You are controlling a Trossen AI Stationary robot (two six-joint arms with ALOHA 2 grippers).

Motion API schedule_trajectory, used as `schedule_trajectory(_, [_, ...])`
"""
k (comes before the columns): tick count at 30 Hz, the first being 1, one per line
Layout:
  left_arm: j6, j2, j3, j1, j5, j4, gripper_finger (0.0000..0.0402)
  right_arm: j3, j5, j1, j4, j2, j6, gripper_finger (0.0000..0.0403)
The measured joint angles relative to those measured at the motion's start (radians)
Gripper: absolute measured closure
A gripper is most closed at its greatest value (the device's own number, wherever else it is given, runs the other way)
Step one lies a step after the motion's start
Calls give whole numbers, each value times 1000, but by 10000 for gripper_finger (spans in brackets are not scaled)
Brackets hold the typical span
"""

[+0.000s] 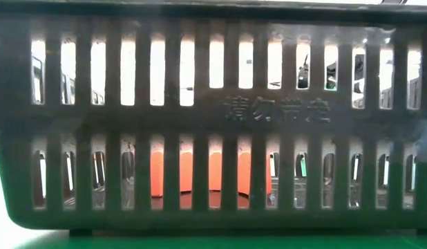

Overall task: Sort & place blocks by color
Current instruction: Put the green block into the green bin

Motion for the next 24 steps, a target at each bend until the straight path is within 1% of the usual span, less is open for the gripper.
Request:
schedule_trajectory(2, [-1,0,0,0,0,0,202,-21,-3,0,55,1,0,291])
schedule_trajectory(5, [-6,0,0,0,0,0,202,-36,-8,0,102,2,-1,289])
schedule_trajectory(9, [-6,0,0,0,0,0,202,-36,-9,0,102,3,-2,246])
schedule_trajectory(11, [-6,0,0,0,0,0,202,-36,-10,2,102,3,0,242])
schedule_trajectory(12, [-6,0,0,0,-1,0,202,-36,-9,4,101,3,0,248])
schedule_trajectory(15, [-5,9,0,0,-21,4,202,-37,-9,15,107,2,0,288])
schedule_trajectory(16, [-4,21,0,3,-32,7,201,-37,-11,21,116,0,-1,293])
schedule_trajectory(20, [-2,87,0,10,-54,19,202,-40,-42,69,190,-14,-27,293])
schedule_trajectory(22, [-1,137,0,21,-53,45,202,-40,-42,108,257,-34,-48,293])
schedule_trajectory(24, [-2,182,-1,36,-53,75,202,-39,-69,158,318,-47,-78,293])
